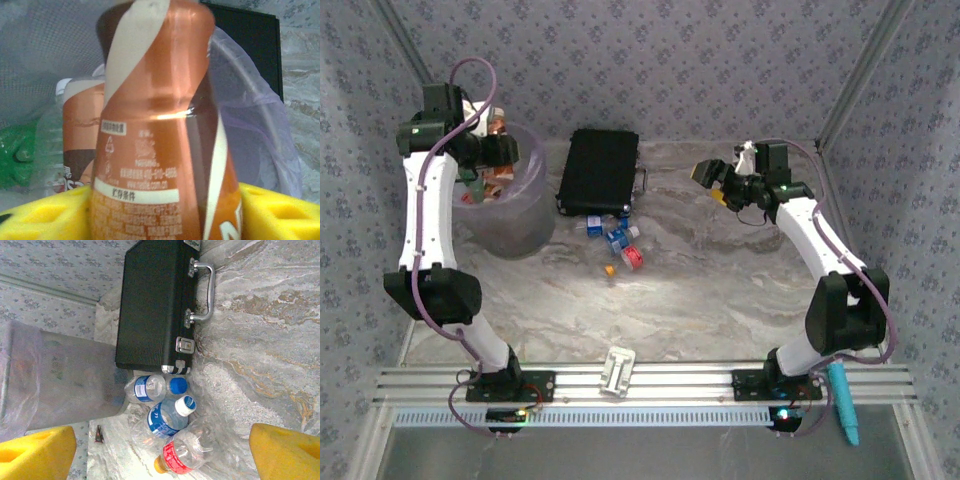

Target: Put the plastic bottles in the bin

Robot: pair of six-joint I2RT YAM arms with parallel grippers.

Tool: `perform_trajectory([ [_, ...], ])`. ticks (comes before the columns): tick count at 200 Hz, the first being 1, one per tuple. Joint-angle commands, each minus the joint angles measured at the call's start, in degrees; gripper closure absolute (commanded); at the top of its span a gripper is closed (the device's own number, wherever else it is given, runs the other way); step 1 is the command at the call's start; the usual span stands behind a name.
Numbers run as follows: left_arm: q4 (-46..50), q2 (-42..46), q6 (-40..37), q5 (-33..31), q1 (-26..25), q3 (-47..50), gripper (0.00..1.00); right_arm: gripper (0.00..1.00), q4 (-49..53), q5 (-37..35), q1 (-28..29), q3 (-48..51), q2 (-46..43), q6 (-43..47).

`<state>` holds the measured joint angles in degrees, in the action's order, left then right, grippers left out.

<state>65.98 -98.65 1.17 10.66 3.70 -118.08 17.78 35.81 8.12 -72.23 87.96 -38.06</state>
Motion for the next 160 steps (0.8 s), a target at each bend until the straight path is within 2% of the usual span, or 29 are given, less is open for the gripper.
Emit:
perform_trajectory([
  [1, 0.4, 1.8, -2.0, 0.4, -0.3, 0.5, 0.25, 0.09, 0.0, 0.6, 0.0, 0.3, 1.2, 0.3],
  [15, -0.5, 2.6, -2.0, 0.6, -0.3, 1.0, 0.21, 0.09, 0.3, 0.3, 0.1, 0.2, 1.4, 0.4],
  [48, -1.4, 3.4, -1.5, 1.8, -0.3, 1.0, 0.2, 0.09, 1.3, -1.8, 0.7, 0.2, 1.3, 0.5],
  [86, -2.7, 5.1, 0.5, 3.4, -0.5, 0.1, 0.2, 0.08, 9.1, -11.9, 5.8, -2.1, 1.8, 1.6],
  [100, -3.1, 6.3, 1.1, 2.4, -1.2, -0.7, 0.21, 0.08, 10.9, -14.4, 8.6, -2.4, 3.2, -0.8],
  [131, -3.1, 8.7, 1.4, -1.2, -6.1, -2.3, 0.21, 0.1, 7.2, -18.1, 15.7, 1.0, 5.9, -11.4],
  [160, -3.2, 11.0, 2.2, -3.4, -13.5, -0.7, 0.22, 0.12, 0.4, -19.4, 20.8, 6.1, 8.2, -20.1],
])
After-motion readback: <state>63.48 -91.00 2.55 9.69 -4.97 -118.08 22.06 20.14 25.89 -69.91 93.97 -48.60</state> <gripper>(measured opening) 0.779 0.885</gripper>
